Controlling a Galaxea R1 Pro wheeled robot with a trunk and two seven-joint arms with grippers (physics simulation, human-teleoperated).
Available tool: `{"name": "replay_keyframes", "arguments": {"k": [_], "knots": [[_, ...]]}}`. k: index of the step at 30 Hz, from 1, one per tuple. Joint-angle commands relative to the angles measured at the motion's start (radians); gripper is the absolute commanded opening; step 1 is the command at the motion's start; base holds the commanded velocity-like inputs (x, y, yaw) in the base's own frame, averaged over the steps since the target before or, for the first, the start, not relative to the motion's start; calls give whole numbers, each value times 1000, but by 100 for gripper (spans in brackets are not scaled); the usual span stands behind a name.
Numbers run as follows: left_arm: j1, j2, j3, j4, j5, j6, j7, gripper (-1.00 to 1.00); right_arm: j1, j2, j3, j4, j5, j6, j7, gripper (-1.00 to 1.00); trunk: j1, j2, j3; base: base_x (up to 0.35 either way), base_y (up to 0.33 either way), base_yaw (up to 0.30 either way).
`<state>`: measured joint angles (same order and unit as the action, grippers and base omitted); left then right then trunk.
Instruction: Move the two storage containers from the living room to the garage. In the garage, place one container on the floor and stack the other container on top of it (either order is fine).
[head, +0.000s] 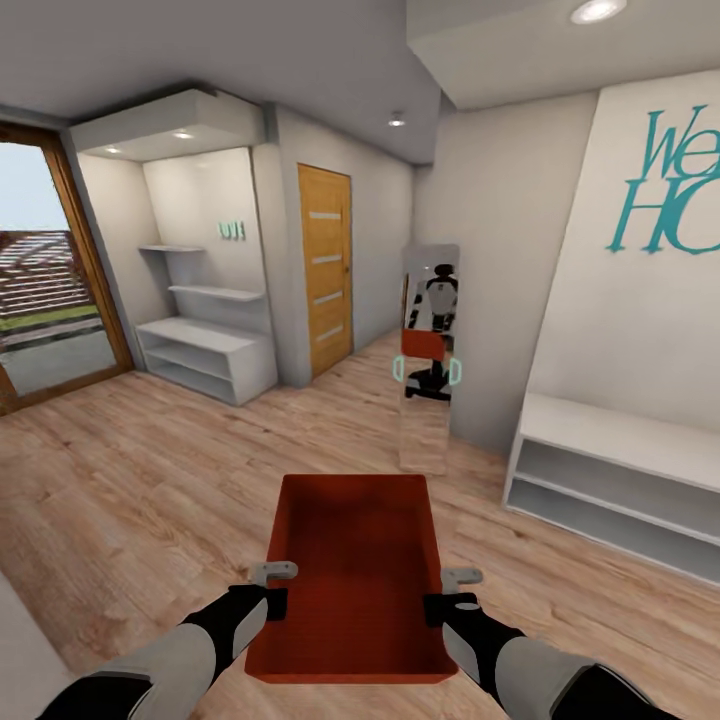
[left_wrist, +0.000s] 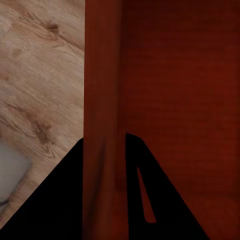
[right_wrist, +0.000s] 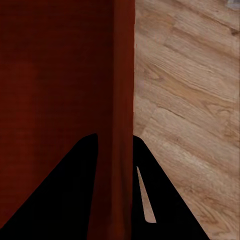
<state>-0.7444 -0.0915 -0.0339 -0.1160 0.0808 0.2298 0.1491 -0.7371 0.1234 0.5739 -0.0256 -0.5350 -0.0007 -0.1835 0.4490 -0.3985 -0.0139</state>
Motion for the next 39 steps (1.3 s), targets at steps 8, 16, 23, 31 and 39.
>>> {"name": "replay_keyframes", "arguments": {"k": [8, 16, 23, 31, 39], "knots": [[-1, -1, 11, -2, -7, 6, 7, -100, -1, -1, 12, -1, -11, -1, 3, -100, 1, -2, -1, 322, 0, 93], [-1, -1, 11, -2, -7, 6, 7, -100, -1, -1, 12, -1, -11, -1, 3, -100, 1, -2, -1, 322, 0, 1], [-1, -1, 11, -2, -7, 6, 7, -100, 0, 1, 13, -1, -10, -1, 3, -100, 1, -2, -1, 322, 0, 0], [-1, -1, 11, -2, -7, 6, 7, -100, -1, 1, 12, -1, -10, -1, 3, -100, 1, -2, -1, 322, 0, 104], [-1, -1, 11, -2, -7, 6, 7, -100, -1, 1, 12, -1, -10, -1, 3, -100, 1, -2, -1, 322, 0, 261]]}}
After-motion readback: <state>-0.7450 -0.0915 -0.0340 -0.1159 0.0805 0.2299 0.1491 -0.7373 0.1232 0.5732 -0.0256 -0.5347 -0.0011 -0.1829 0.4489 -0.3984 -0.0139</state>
